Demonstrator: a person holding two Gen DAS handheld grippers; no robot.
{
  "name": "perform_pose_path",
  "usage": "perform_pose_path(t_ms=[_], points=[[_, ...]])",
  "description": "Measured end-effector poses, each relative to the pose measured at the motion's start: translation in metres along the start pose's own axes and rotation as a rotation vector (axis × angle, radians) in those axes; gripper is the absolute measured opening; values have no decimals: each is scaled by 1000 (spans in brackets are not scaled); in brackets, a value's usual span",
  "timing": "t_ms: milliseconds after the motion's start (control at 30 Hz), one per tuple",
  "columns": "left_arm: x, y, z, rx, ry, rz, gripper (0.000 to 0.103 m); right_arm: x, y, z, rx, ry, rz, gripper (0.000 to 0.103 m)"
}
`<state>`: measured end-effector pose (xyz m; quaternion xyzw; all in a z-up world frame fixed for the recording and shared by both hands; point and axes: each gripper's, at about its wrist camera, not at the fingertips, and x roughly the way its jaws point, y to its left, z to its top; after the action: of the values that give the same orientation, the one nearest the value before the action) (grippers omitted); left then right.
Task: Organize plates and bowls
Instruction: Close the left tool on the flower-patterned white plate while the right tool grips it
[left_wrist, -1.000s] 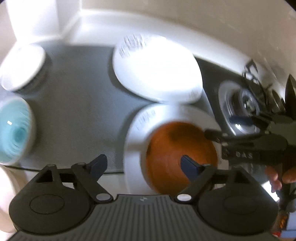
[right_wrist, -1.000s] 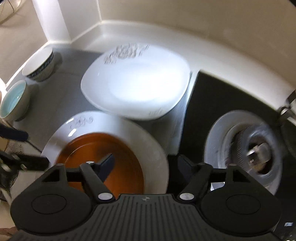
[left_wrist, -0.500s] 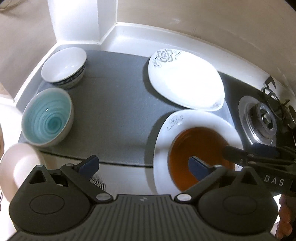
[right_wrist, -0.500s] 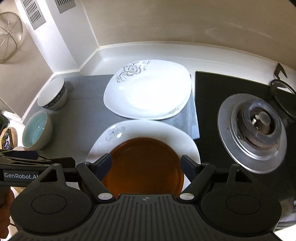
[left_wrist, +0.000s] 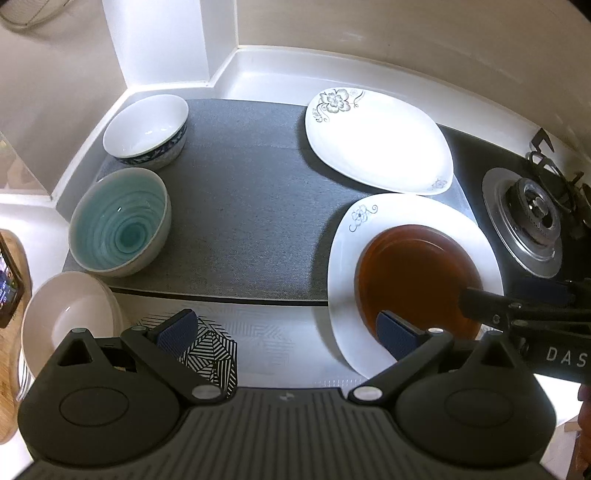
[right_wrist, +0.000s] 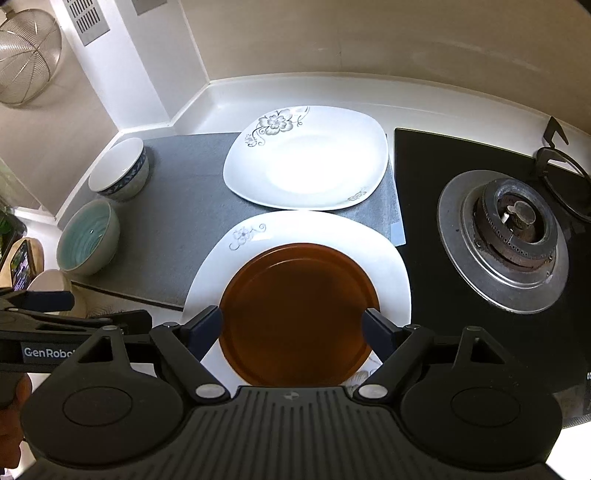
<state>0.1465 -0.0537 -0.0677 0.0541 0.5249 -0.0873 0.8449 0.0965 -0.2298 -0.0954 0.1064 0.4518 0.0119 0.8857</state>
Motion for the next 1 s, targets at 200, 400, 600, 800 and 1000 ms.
perform_pose_path(t_ms=[200, 400, 600, 800, 1000], points=[[-1, -3, -1, 15, -1, -4, 103, -4, 0, -3, 7, -8, -9, 85], [2, -5, 0, 18, 6, -6, 103, -3, -4, -3, 16, -9, -12, 85], [7, -6, 6, 13, 10, -3, 103, -1, -12, 1, 29, -17, -23, 85], [15, -2, 22, -11, 1, 1, 103, 2, -25, 16, 31, -67, -26, 85], [34, 8, 53, -91, -39, 5, 103, 15, -46, 47, 6, -202, -36, 85]])
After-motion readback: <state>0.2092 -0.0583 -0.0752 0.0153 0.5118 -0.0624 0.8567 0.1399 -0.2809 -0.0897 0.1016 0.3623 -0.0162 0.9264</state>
